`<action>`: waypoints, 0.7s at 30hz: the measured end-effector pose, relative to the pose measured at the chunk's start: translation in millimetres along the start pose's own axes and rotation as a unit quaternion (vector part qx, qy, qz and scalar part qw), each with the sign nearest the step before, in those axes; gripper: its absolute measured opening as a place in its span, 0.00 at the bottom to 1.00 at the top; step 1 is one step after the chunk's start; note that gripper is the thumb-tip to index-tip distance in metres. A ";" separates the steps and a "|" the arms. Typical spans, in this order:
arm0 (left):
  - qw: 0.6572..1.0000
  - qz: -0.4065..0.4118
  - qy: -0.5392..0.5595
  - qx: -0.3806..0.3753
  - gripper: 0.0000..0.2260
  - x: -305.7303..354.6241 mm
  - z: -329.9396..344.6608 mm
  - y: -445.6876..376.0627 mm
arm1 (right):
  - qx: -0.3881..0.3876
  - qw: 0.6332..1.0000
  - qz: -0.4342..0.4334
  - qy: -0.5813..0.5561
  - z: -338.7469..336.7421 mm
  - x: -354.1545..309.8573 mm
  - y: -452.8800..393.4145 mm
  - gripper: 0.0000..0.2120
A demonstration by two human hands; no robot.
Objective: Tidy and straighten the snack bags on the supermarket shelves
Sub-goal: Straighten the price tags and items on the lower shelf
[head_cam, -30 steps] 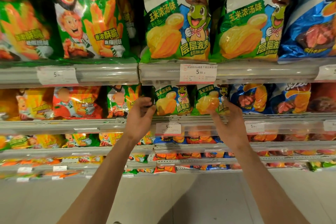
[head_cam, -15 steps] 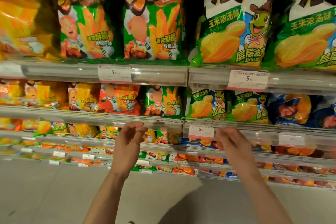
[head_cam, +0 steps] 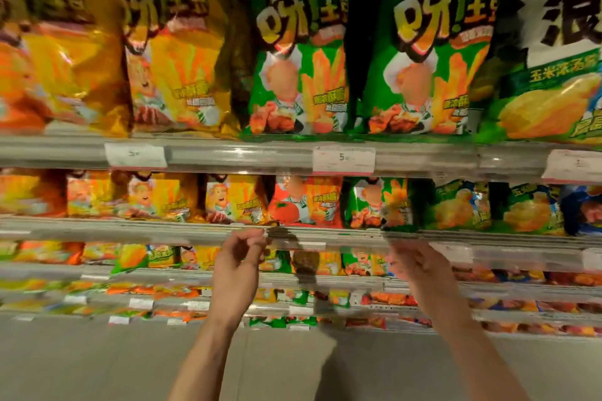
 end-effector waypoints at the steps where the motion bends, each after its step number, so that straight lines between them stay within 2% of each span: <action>1: 1.000 0.006 -0.003 -0.005 0.05 0.7 -5.1 -4.8 | -0.001 1.000 0.002 0.001 9.0 -0.4 0.4 0.03; 8: 0.999 0.010 -0.027 -0.017 0.05 7.8 -10.8 -30.0 | -0.009 1.000 0.009 0.006 47.2 -9.2 -11.6 0.04; 11: 0.997 0.030 -0.064 -0.026 0.04 16.9 2.5 -39.5 | -0.039 0.998 -0.014 0.038 56.5 -18.1 -29.5 0.03; 13: 0.994 0.044 -0.089 -0.039 0.09 24.9 14.6 -46.6 | -0.059 0.996 -0.030 0.061 65.3 -24.3 -45.3 0.02; 16: 0.982 0.065 -0.165 -0.066 0.20 31.0 35.7 -60.2 | -0.080 0.989 -0.067 0.106 78.9 -31.7 -65.0 0.09; 18: 0.972 0.078 -0.210 -0.071 0.20 30.6 46.2 -70.2 | -0.100 0.983 -0.079 0.130 88.5 -28.9 -74.7 0.02; 20: 0.967 0.071 -0.234 -0.074 0.20 28.8 53.6 -75.5 | -0.103 0.983 -0.061 0.137 95.3 -25.0 -80.7 0.18; 21: 0.966 0.060 -0.240 -0.076 0.21 26.6 56.5 -77.6 | -0.105 0.984 -0.054 0.135 99.7 -22.8 -82.7 0.22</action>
Point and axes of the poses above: each hand's wrist, its own y-axis away from the middle knuckle, its own z-axis out of the palm, x = y × z, the point moved 7 cm from there along -y, towards the middle knuckle, and after that the axes turned 4 degrees about -z, right-handed, at the moved point
